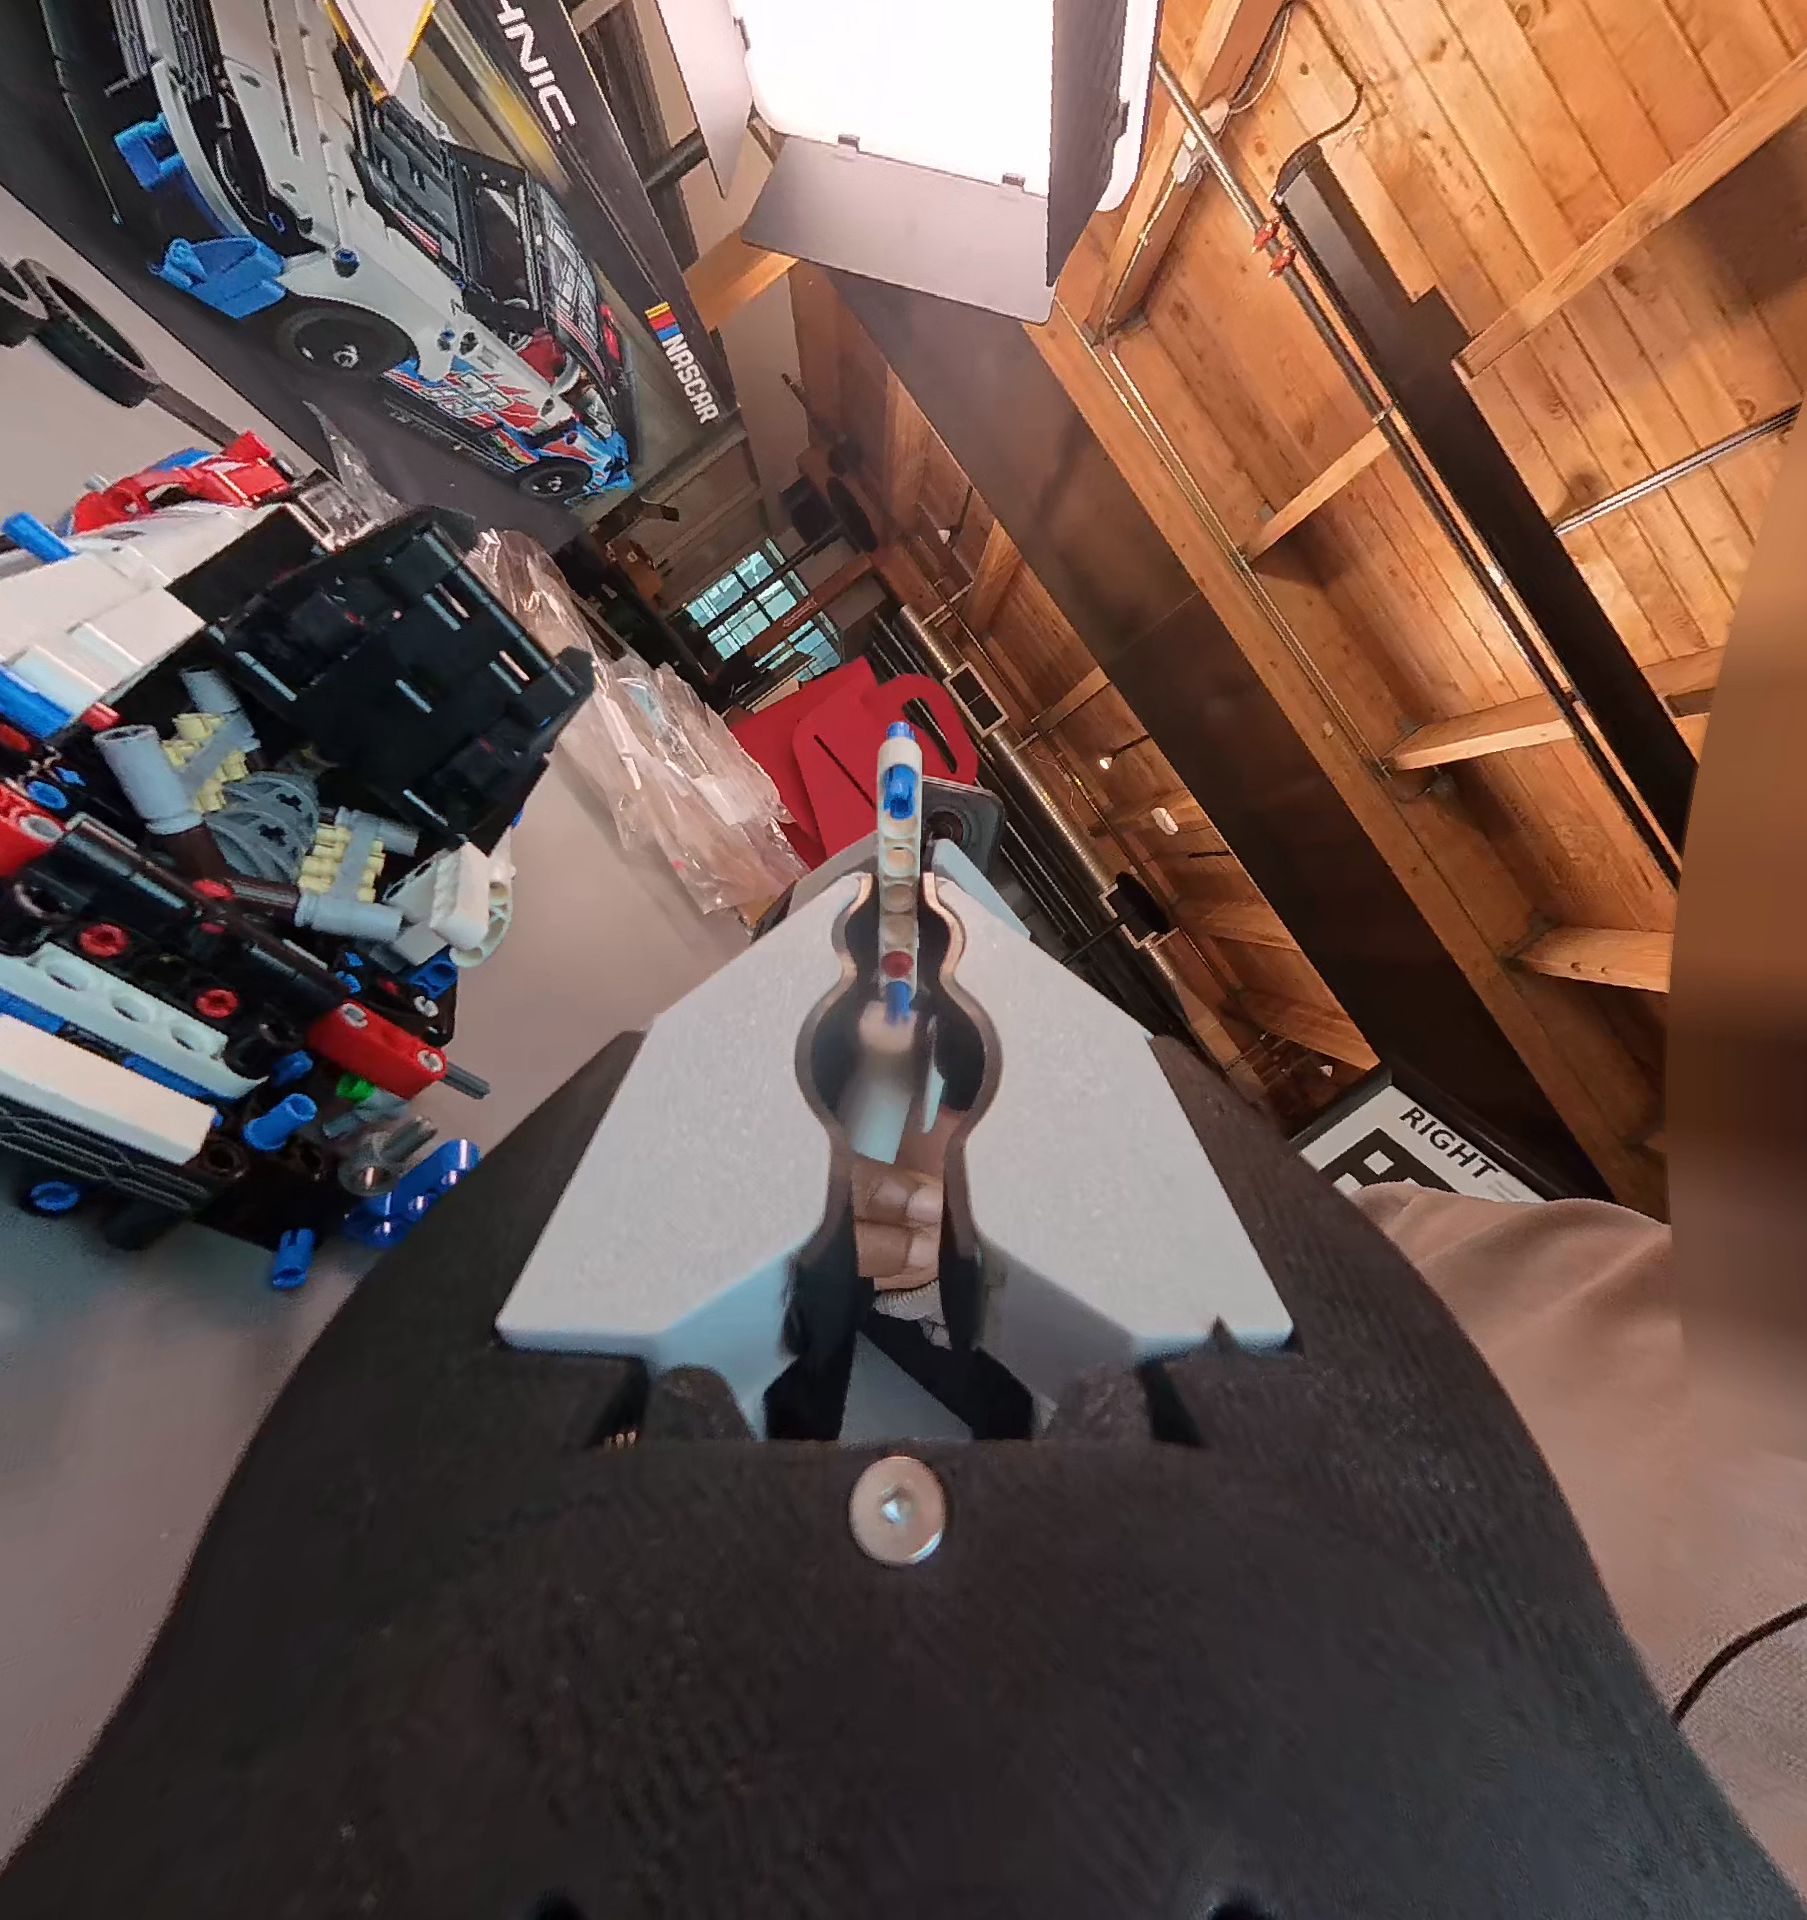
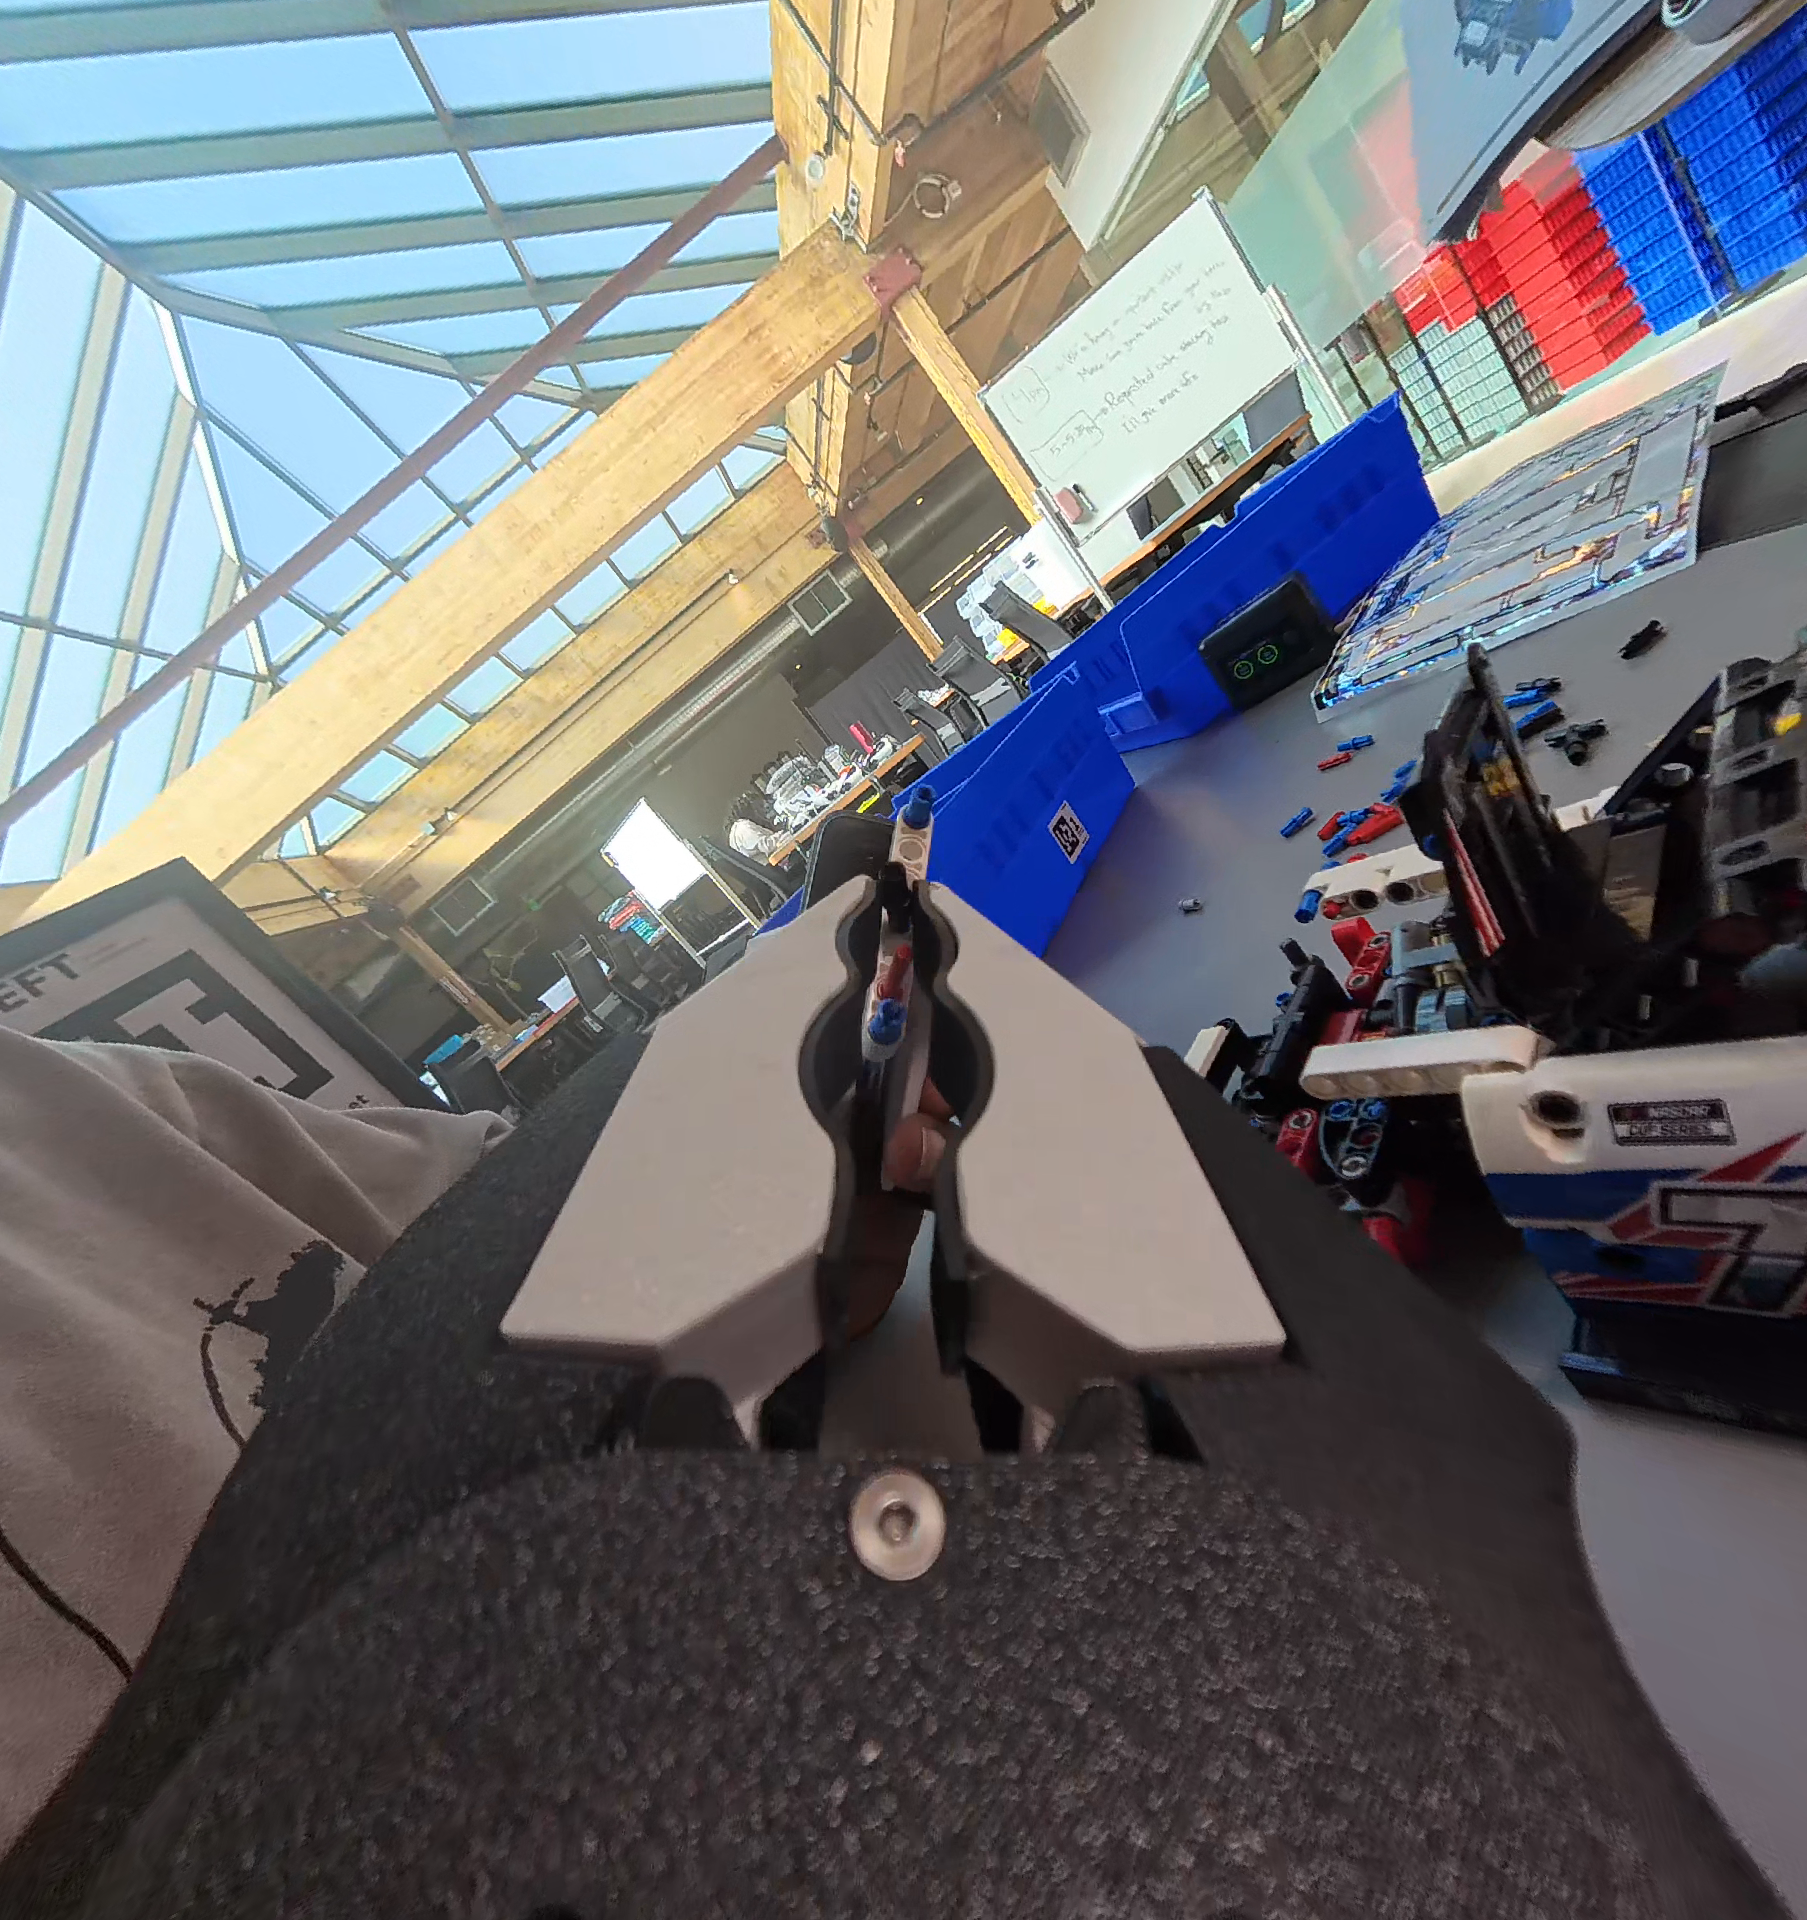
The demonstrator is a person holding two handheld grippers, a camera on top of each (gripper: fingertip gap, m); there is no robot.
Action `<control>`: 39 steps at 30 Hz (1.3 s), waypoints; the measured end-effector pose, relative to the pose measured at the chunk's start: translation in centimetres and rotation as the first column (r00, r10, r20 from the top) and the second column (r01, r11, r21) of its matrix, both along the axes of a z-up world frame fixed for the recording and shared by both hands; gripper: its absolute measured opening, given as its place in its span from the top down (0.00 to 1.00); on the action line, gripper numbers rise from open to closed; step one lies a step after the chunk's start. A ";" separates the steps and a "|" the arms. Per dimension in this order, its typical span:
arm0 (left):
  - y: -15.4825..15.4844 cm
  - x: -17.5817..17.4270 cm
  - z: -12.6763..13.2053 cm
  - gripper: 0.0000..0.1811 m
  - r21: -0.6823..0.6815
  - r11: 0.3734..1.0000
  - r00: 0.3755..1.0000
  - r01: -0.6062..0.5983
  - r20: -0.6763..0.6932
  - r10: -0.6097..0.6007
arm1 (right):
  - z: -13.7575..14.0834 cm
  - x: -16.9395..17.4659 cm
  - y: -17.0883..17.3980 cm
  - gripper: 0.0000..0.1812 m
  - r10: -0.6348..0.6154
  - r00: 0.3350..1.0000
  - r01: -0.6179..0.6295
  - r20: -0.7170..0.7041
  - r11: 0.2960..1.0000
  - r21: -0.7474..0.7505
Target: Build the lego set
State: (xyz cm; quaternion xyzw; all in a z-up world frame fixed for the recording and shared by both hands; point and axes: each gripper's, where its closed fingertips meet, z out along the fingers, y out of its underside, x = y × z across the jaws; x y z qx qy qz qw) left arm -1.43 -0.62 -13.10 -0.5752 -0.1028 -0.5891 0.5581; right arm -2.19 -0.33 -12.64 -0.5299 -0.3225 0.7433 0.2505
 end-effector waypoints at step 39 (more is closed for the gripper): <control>-3.2 2.6 1.1 0.97 0.140 0.952 0.939 0.272 -0.255 -0.230 | 0.2 2.9 -4.0 0.98 0.224 0.973 -0.214 0.047 0.820 0.531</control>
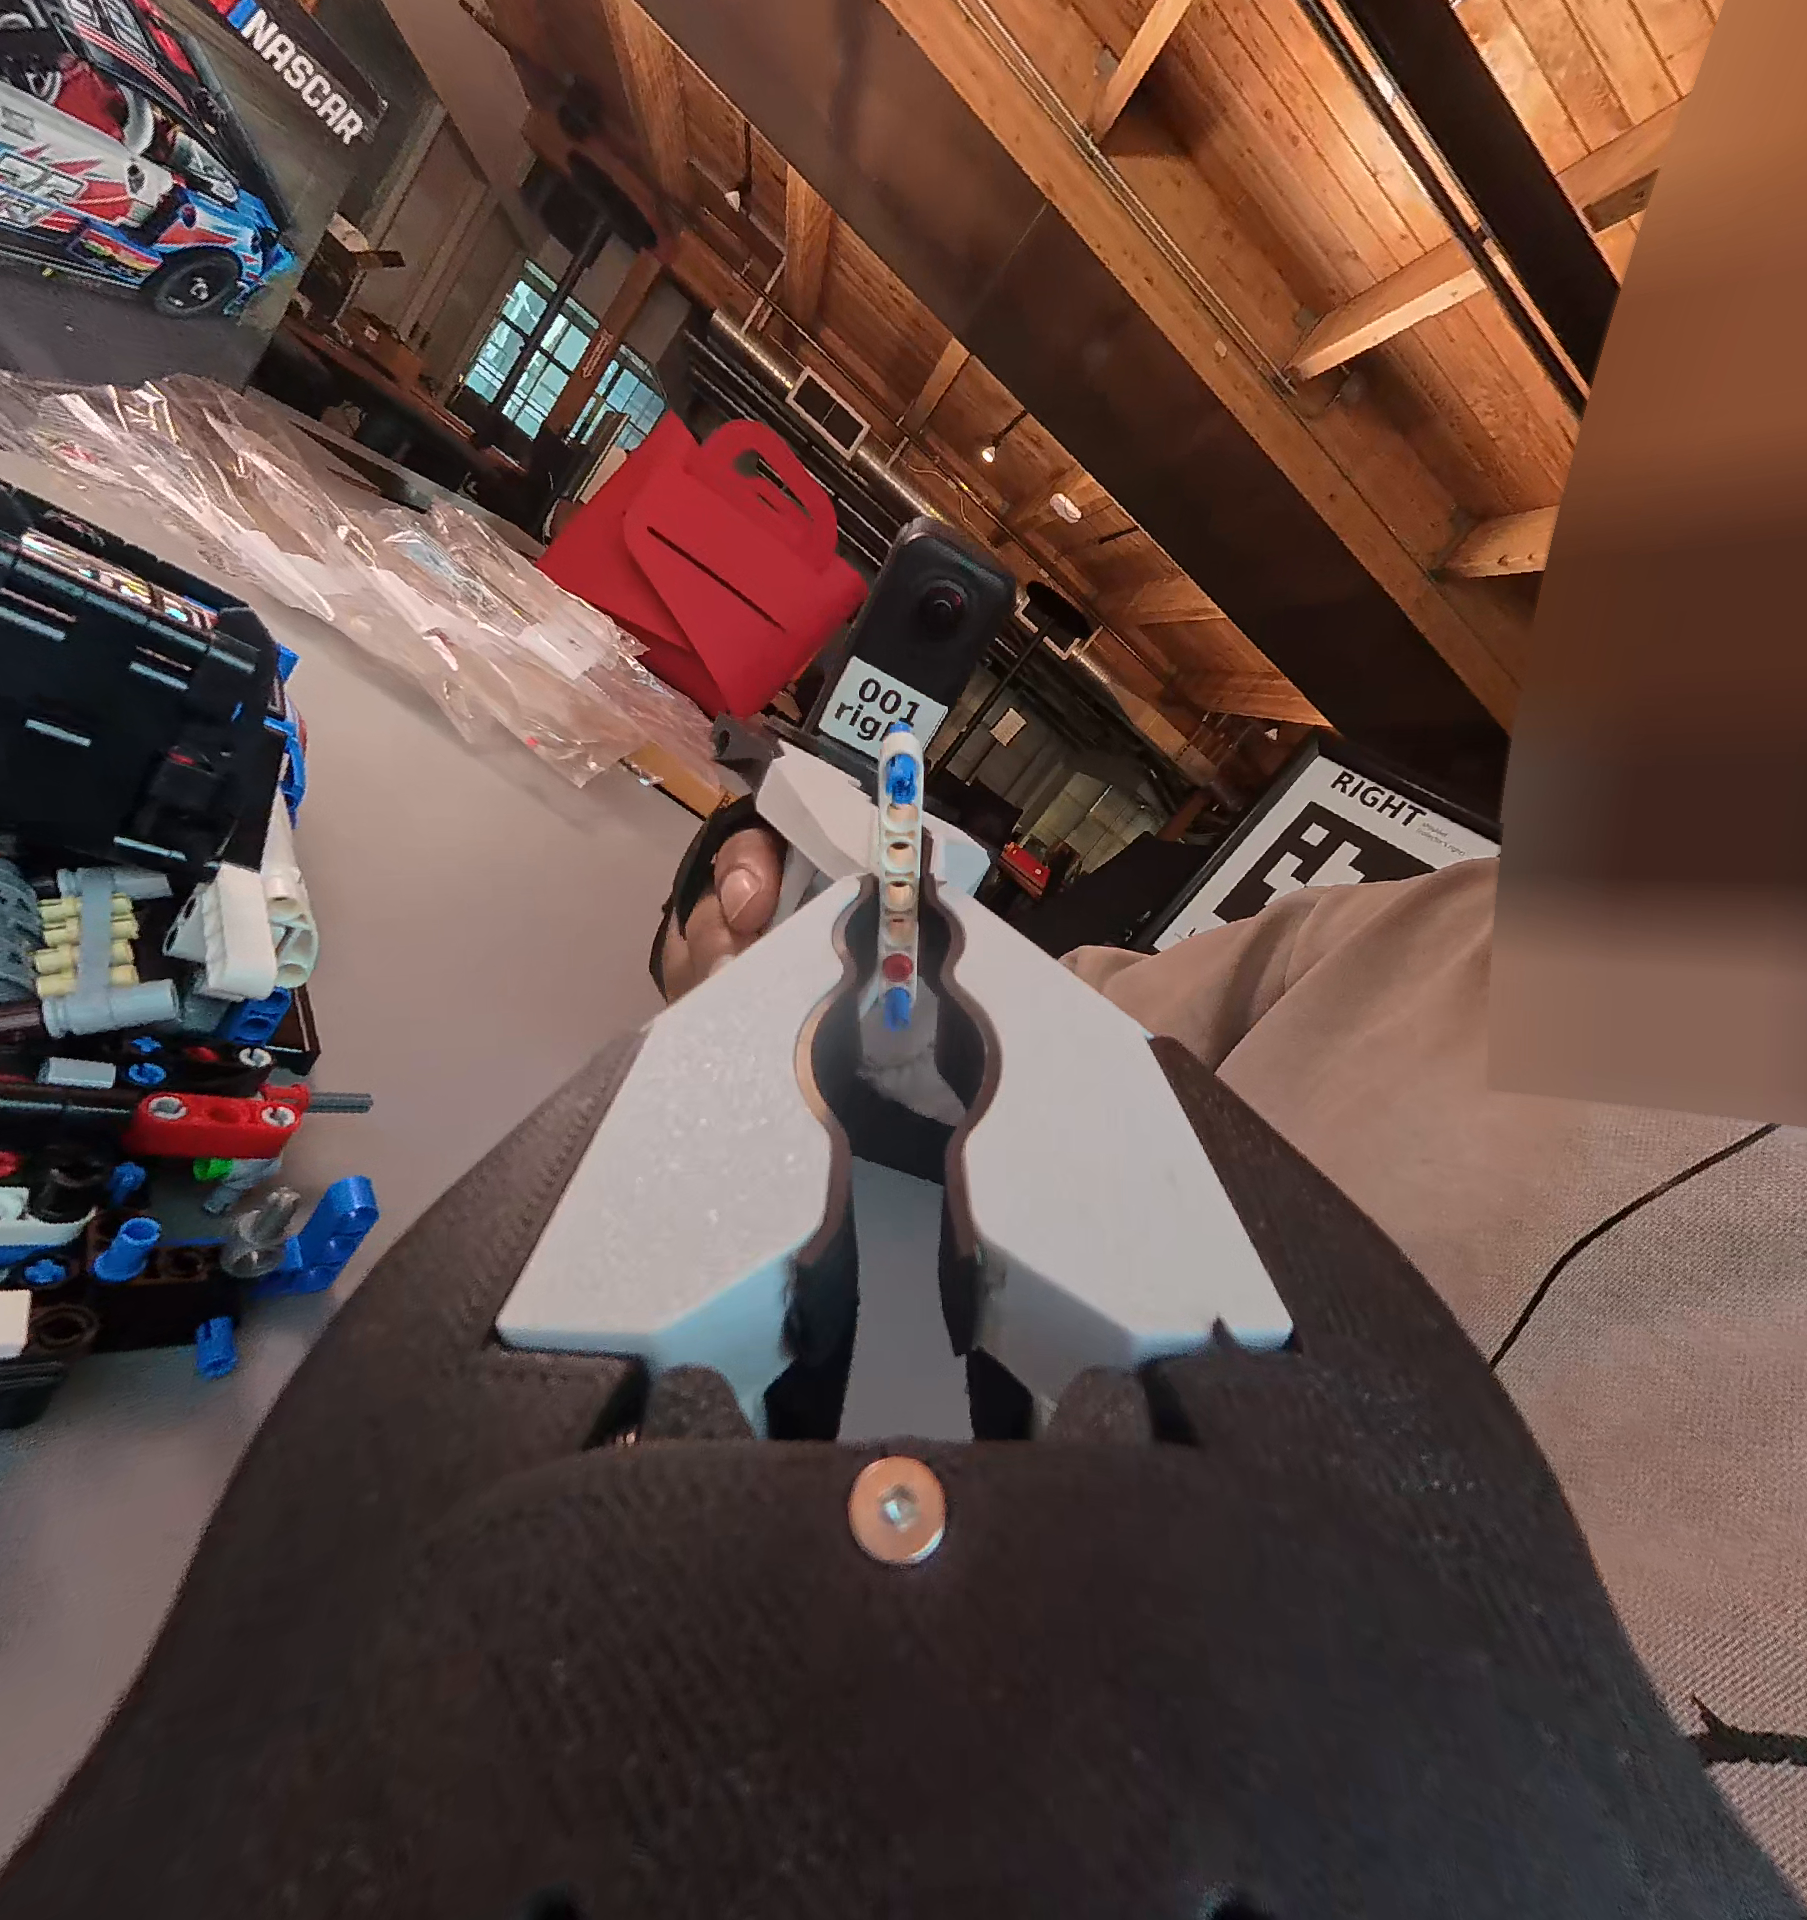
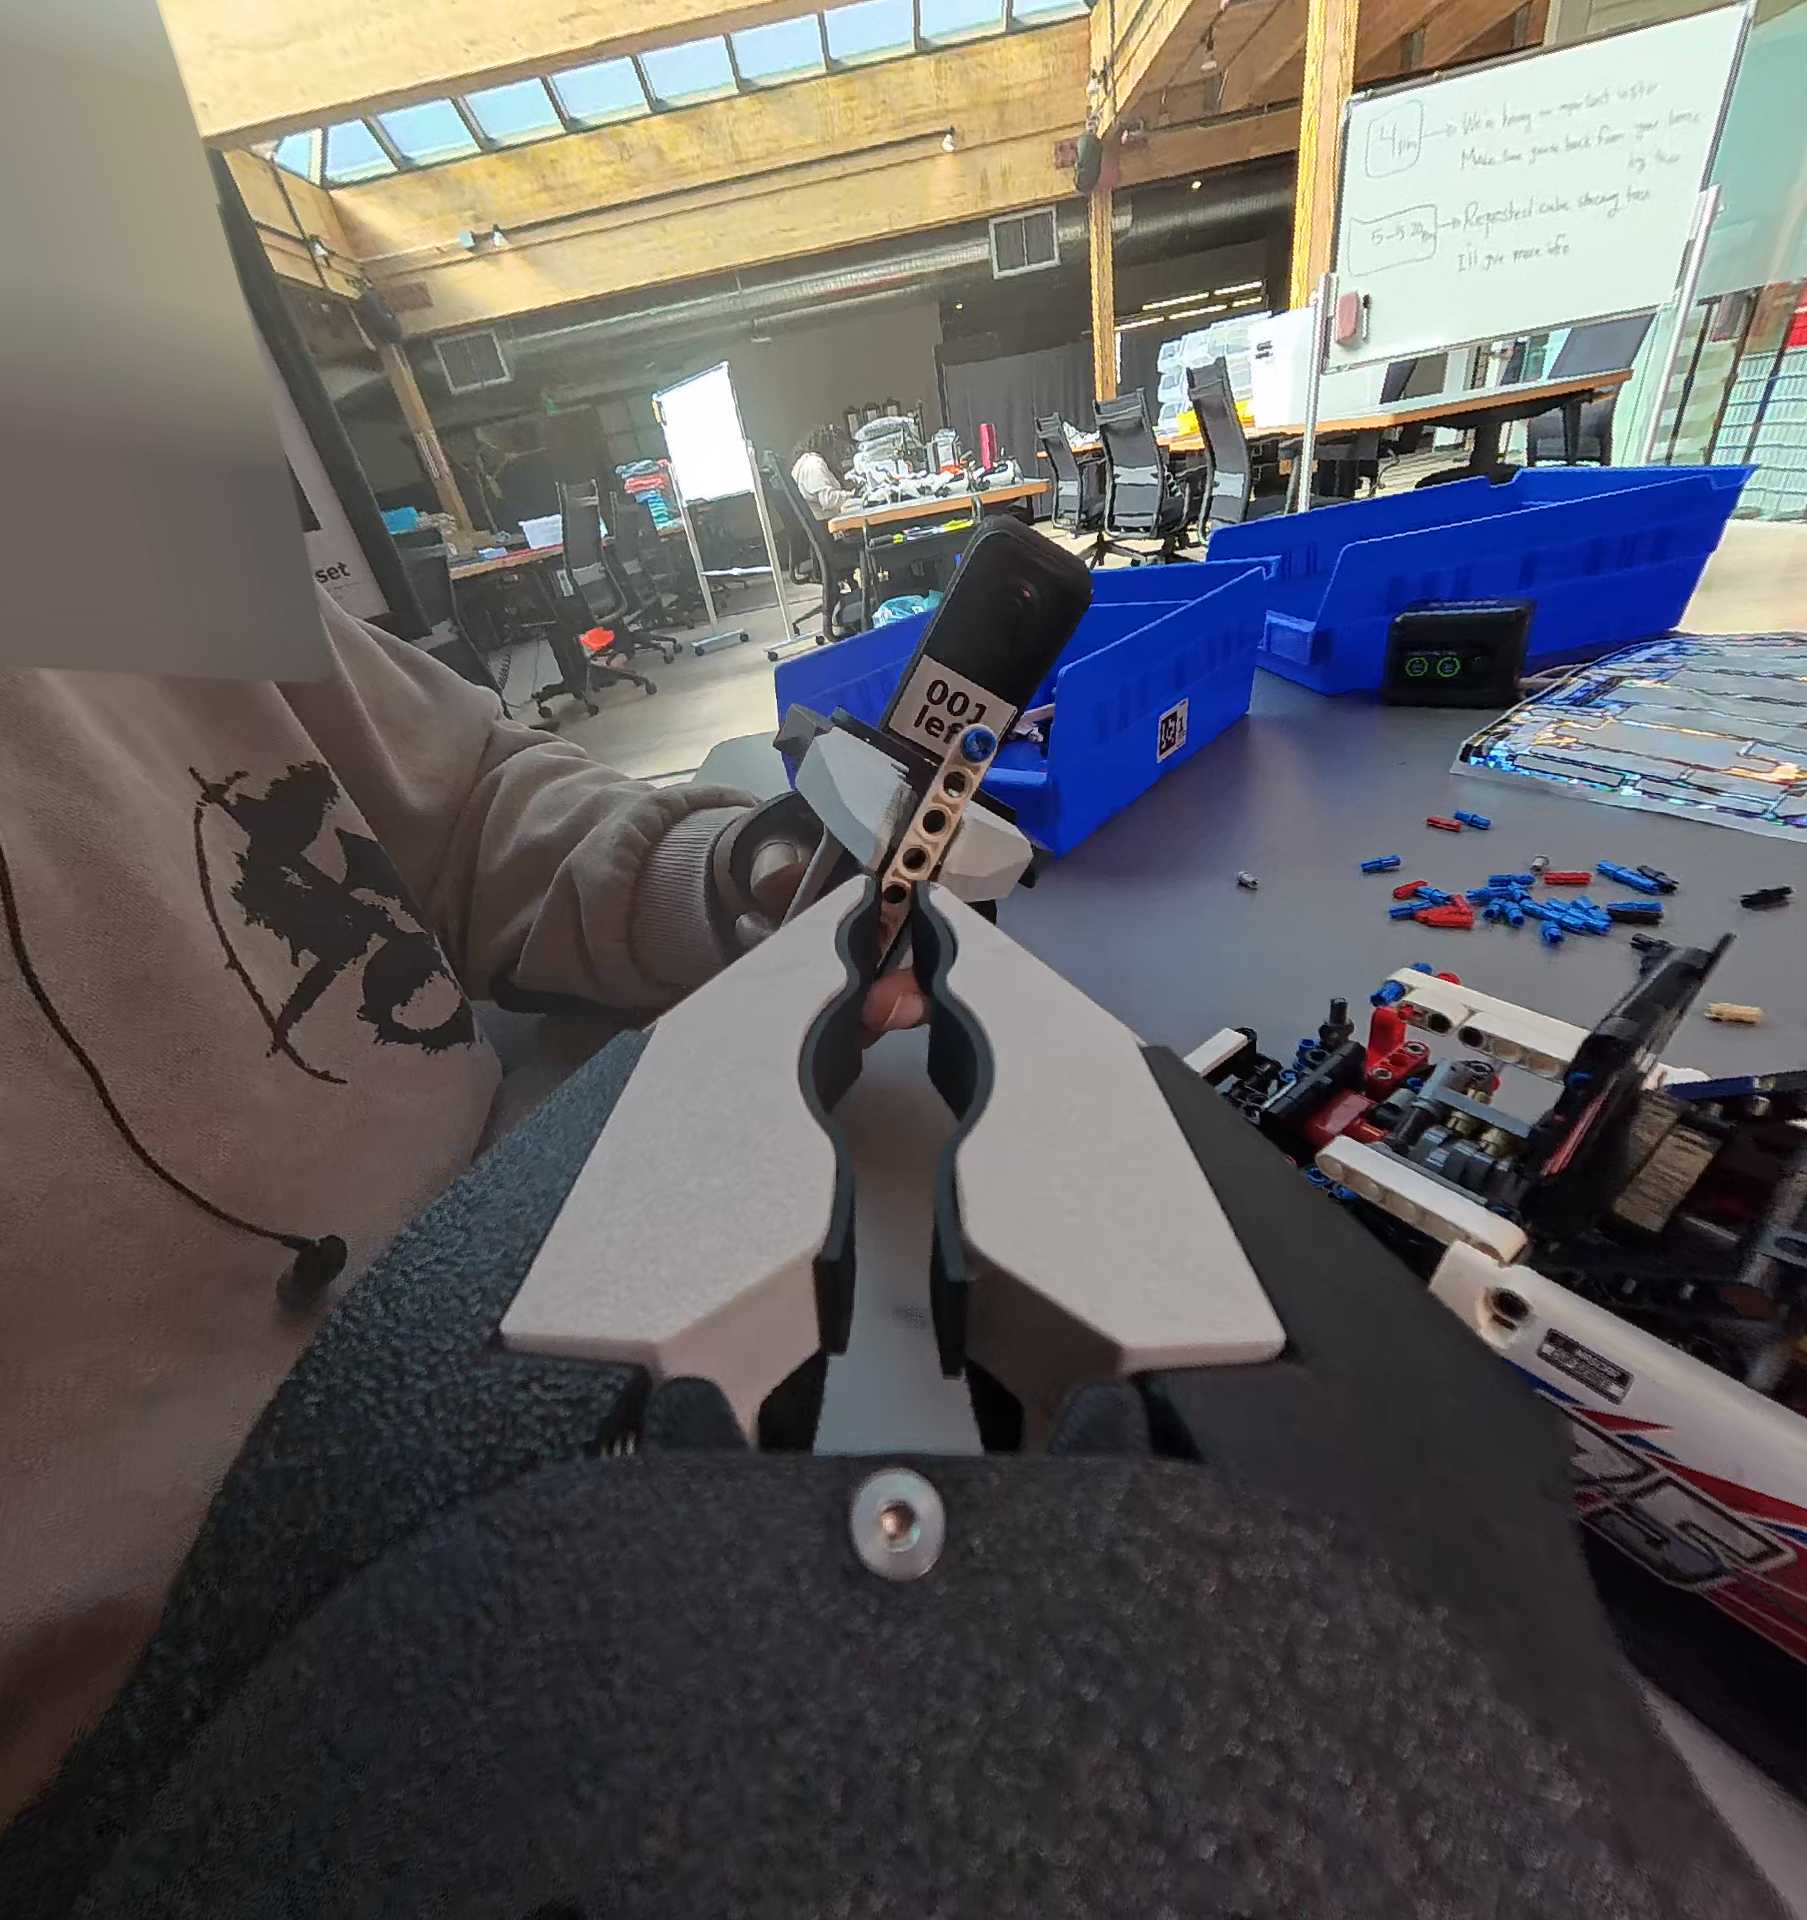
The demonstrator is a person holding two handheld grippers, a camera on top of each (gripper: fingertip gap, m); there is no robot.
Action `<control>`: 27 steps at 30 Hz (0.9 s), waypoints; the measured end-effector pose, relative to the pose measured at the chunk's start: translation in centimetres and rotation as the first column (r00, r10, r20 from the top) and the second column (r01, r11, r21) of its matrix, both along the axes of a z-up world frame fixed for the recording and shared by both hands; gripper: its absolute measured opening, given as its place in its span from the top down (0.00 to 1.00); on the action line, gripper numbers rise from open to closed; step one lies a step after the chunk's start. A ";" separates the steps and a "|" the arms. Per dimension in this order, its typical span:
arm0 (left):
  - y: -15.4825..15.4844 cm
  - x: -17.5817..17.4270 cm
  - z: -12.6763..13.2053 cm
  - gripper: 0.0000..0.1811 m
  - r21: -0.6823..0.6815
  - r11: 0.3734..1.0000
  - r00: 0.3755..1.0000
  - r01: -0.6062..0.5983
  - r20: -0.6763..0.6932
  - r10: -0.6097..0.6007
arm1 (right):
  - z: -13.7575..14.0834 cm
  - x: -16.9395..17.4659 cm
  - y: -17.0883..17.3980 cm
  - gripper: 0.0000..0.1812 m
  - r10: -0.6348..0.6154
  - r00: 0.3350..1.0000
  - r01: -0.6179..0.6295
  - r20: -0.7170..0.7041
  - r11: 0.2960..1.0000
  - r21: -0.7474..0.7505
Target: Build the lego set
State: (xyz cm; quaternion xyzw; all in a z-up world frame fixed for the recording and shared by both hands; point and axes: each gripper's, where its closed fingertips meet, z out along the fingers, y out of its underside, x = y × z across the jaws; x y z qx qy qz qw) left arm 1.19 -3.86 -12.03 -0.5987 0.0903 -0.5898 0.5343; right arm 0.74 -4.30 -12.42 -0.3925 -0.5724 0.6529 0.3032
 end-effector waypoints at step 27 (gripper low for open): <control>1.2 -1.8 -5.3 0.97 -0.112 0.990 0.931 -0.084 -0.362 0.038 | -12.7 2.3 12.5 0.88 -0.319 0.747 -0.068 0.583 0.836 0.545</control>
